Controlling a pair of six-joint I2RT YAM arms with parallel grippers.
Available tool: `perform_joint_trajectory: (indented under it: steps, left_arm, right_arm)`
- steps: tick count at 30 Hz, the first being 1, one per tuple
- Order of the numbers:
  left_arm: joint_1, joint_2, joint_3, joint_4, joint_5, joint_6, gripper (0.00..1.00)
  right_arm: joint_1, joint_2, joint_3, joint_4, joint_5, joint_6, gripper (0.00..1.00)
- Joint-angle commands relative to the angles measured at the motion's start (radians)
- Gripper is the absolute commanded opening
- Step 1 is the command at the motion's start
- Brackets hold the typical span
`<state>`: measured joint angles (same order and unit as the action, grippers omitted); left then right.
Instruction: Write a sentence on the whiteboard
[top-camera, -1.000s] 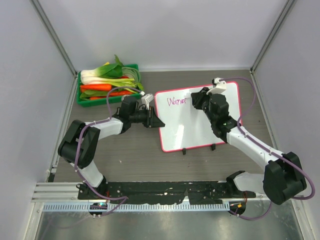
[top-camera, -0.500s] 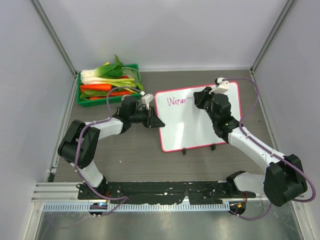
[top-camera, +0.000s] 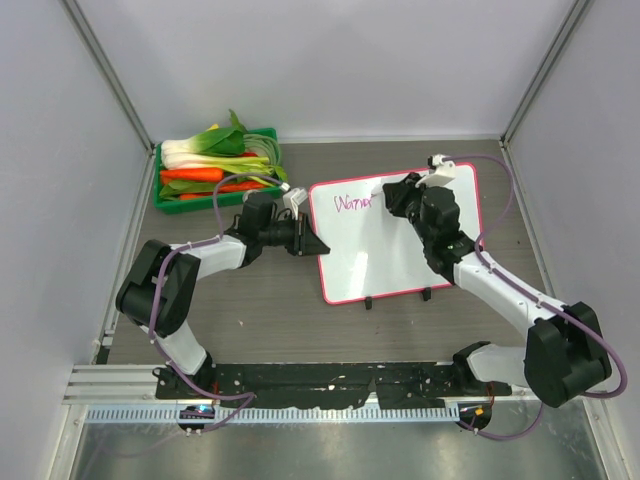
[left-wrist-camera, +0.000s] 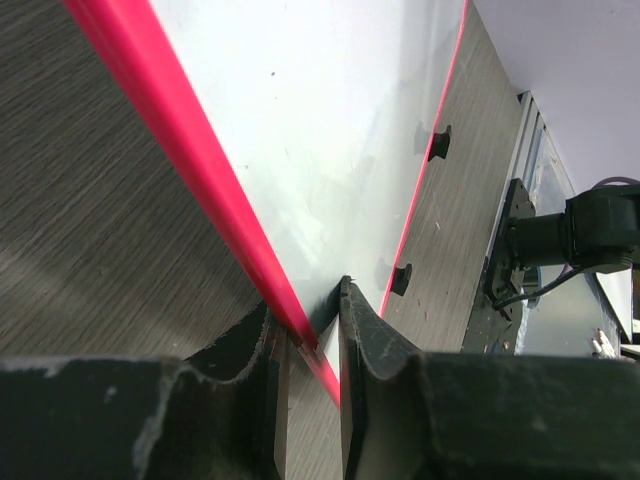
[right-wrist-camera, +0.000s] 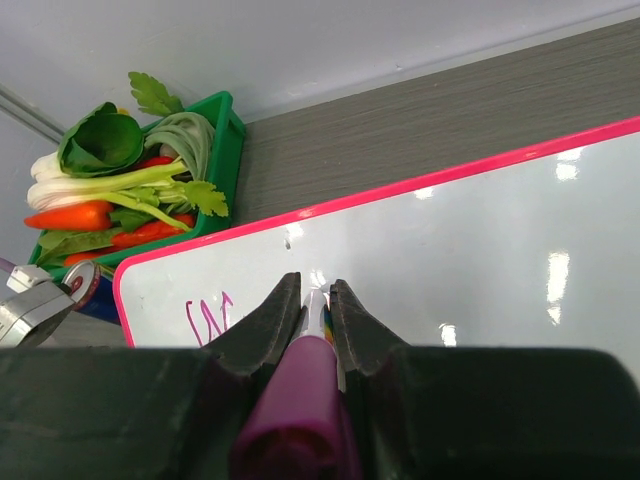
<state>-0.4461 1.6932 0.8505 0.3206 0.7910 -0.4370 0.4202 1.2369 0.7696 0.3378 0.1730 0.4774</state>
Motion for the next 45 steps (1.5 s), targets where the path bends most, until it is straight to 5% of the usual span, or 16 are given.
perform_joint_trajectory:
  steps: [1, 24, 45]
  left_arm:
    - [-0.026, 0.033, -0.011, -0.086, -0.078, 0.116, 0.00]
    - [-0.028, 0.034, -0.011, -0.087, -0.078, 0.118, 0.00]
    - [-0.029, 0.036, -0.008, -0.091, -0.079, 0.119, 0.00]
  right_arm:
    - [-0.005, 0.013, -0.007, 0.047, 0.019, 0.007, 0.01]
    - [-0.006, -0.088, -0.118, -0.022, -0.018, 0.004, 0.01]
    - [-0.017, -0.062, -0.023, -0.017, 0.040, -0.003, 0.01]
